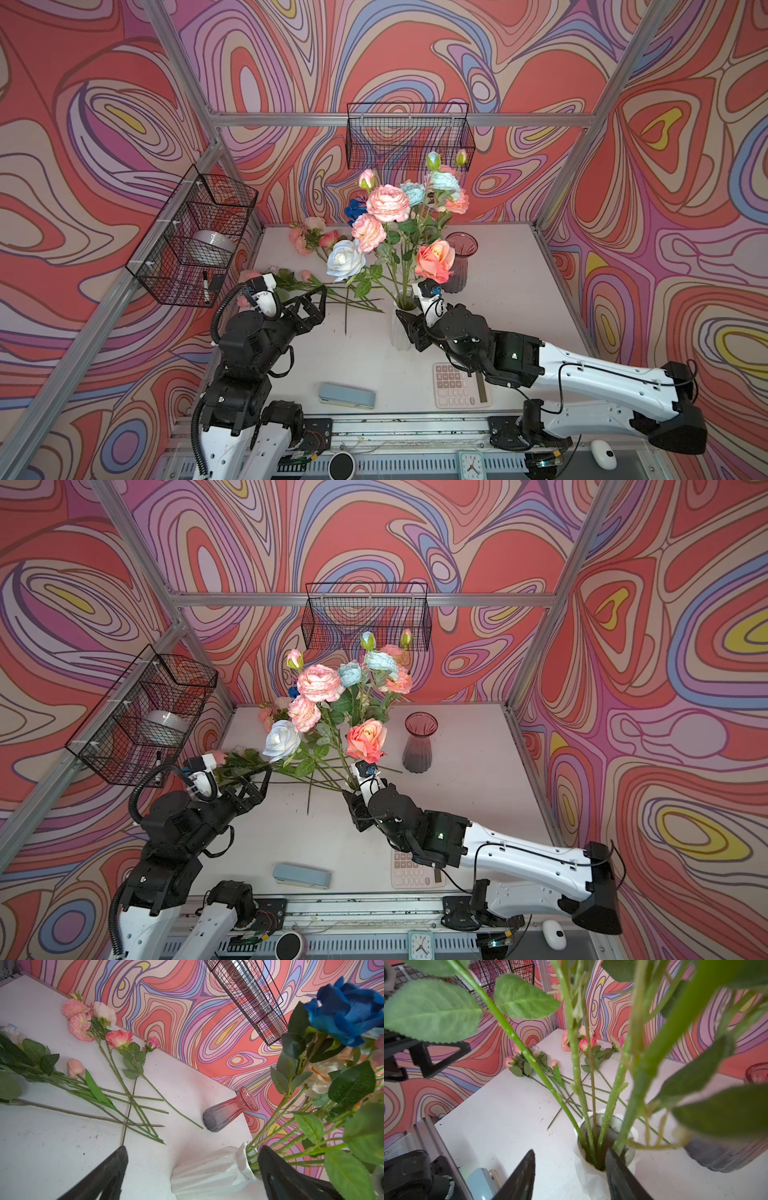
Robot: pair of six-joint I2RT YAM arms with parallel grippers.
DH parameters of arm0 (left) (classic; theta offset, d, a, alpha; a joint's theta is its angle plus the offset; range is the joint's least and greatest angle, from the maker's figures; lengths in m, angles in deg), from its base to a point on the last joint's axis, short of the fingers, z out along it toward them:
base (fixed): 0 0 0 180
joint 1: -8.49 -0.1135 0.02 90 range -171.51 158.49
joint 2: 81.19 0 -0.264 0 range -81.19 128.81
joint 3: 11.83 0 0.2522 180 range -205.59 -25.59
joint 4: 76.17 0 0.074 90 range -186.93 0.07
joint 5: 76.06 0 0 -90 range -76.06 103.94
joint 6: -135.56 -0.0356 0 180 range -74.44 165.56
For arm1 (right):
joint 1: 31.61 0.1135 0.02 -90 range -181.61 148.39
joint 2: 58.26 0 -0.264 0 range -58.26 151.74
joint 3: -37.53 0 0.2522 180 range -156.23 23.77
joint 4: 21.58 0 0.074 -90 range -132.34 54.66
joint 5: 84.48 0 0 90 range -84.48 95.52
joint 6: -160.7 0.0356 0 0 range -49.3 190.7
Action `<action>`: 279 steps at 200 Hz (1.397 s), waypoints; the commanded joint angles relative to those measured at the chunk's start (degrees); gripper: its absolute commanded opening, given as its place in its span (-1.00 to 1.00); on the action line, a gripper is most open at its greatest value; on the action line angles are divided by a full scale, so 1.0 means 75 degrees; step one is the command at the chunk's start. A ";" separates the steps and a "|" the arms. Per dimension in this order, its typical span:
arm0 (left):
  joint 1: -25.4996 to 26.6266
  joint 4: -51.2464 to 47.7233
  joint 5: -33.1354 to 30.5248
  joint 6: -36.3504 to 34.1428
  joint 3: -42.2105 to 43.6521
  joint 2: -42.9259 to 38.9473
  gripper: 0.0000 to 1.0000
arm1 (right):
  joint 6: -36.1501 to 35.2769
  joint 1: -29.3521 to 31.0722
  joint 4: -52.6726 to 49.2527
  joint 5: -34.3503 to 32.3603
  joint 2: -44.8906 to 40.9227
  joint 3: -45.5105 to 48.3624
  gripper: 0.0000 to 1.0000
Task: Arrange the flowers into the vase
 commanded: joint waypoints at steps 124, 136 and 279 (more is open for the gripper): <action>0.0033 0.0393 -0.0024 0.0168 0.0340 0.0215 1.00 | 0.0483 0.0029 -0.0254 0.0592 -0.1436 0.1701 0.96; 0.0033 0.0438 -0.0013 0.0184 0.0388 0.0348 1.00 | 0.0335 0.0030 0.0083 0.0301 -0.1564 0.1977 0.96; 0.0035 0.1569 0.0795 0.1094 0.1166 0.1925 0.93 | -0.1104 -0.1406 0.2852 0.1584 -0.0572 0.2645 0.97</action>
